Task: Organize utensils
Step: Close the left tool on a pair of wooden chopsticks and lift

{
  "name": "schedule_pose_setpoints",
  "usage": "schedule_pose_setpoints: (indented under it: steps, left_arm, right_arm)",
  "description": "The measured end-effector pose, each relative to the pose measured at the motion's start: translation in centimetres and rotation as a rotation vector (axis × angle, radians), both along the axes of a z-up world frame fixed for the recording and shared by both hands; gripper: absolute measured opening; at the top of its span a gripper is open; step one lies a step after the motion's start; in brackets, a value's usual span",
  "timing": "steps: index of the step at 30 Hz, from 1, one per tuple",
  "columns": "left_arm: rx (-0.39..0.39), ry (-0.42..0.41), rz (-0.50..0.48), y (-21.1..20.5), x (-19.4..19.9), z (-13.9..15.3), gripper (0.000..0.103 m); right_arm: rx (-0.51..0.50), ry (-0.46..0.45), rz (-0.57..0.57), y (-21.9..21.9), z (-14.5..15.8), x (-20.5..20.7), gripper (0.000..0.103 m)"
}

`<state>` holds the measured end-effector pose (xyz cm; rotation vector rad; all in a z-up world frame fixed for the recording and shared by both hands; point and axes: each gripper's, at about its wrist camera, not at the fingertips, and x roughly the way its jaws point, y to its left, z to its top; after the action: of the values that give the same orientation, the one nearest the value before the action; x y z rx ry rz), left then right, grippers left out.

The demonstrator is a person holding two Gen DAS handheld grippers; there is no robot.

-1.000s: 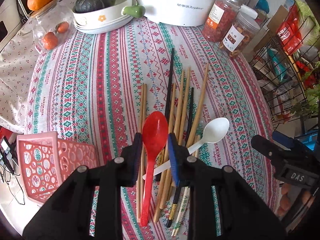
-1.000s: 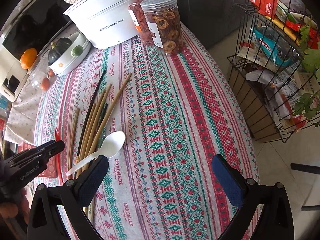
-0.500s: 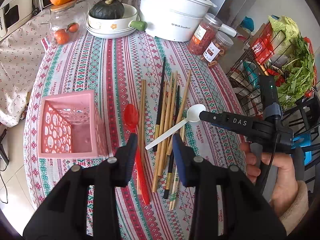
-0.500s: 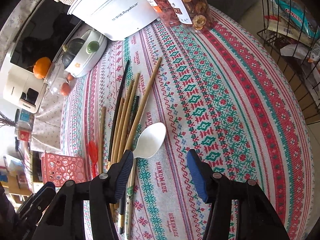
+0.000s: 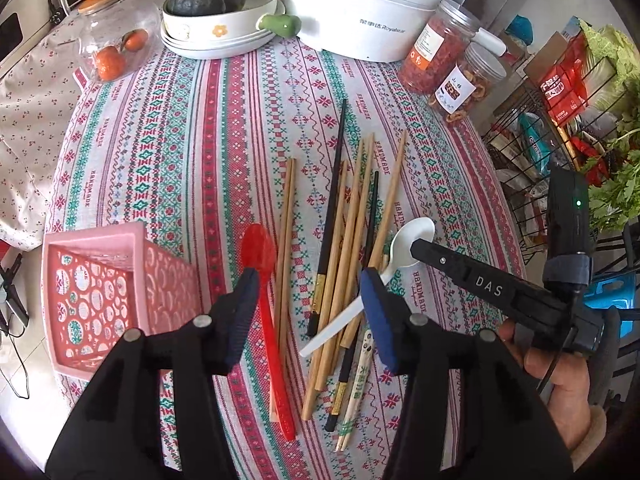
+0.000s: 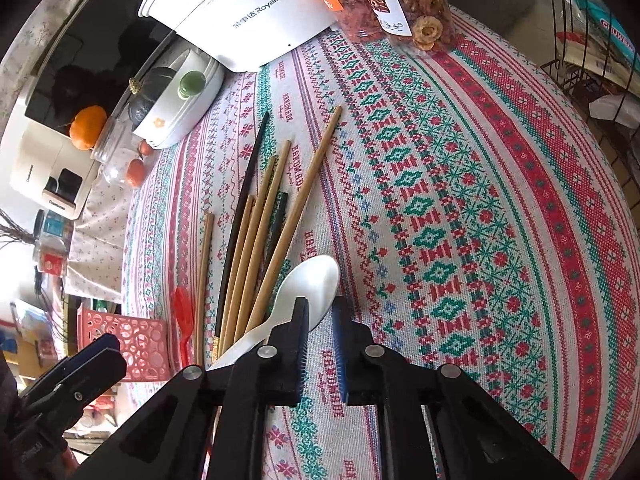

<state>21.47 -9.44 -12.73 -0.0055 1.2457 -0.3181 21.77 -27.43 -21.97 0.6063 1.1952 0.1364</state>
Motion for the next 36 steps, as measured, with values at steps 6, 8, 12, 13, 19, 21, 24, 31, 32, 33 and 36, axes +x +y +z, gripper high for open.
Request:
schedule_pose_setpoints:
  steps: [6, 8, 12, 13, 19, 21, 24, 31, 32, 33, 36]
  left_arm:
    - [0.094, 0.022, -0.001, -1.8, 1.3, -1.1, 0.054]
    - [0.116, 0.029, -0.004, -2.4, 1.6, -1.4, 0.054]
    - [0.160, 0.061, 0.024, -2.9, 2.4, -2.3, 0.054]
    - [0.172, 0.073, 0.030, -2.9, 2.7, -2.6, 0.054]
    - [0.184, 0.174, 0.074, -2.3, 3.8, -4.8, 0.054]
    - [0.175, 0.204, 0.083, -2.1, 3.9, -5.4, 0.054]
    - [0.102, 0.227, 0.077, -1.8, 3.6, -5.9, 0.054]
    - [0.079, 0.128, 0.052, -1.5, 3.7, -4.5, 0.053]
    - [0.074, 0.130, 0.051, -1.4, 4.1, -4.6, 0.053]
    - [0.074, 0.131, 0.049, -1.3, 4.3, -4.7, 0.051]
    - [0.100, 0.126, 0.031, -2.3, 5.0, -5.3, 0.036]
  right_arm:
    - [0.011, -0.019, 0.005, -1.0, 1.8, -0.4, 0.004]
    - [-0.006, -0.029, 0.013, -1.3, 2.8, -0.9, 0.004]
    - [-0.018, -0.040, 0.019, -2.1, 3.8, -1.6, 0.004]
    - [-0.019, -0.042, 0.016, -2.4, 3.9, -1.8, 0.004]
    - [-0.012, -0.054, 0.014, -3.5, 4.5, -2.7, 0.004]
    - [-0.005, -0.060, 0.016, -3.7, 4.7, -2.8, 0.004]
    - [0.004, -0.066, 0.018, -4.0, 4.9, -2.9, 0.004]
    - [0.024, -0.041, 0.011, -4.1, 4.2, -2.7, 0.007]
    - [0.030, -0.035, 0.007, -4.2, 4.0, -2.7, 0.007]
    - [0.035, -0.028, 0.003, -4.2, 3.9, -2.6, 0.008]
    - [0.030, -0.017, -0.003, -4.2, 3.7, -2.5, 0.012]
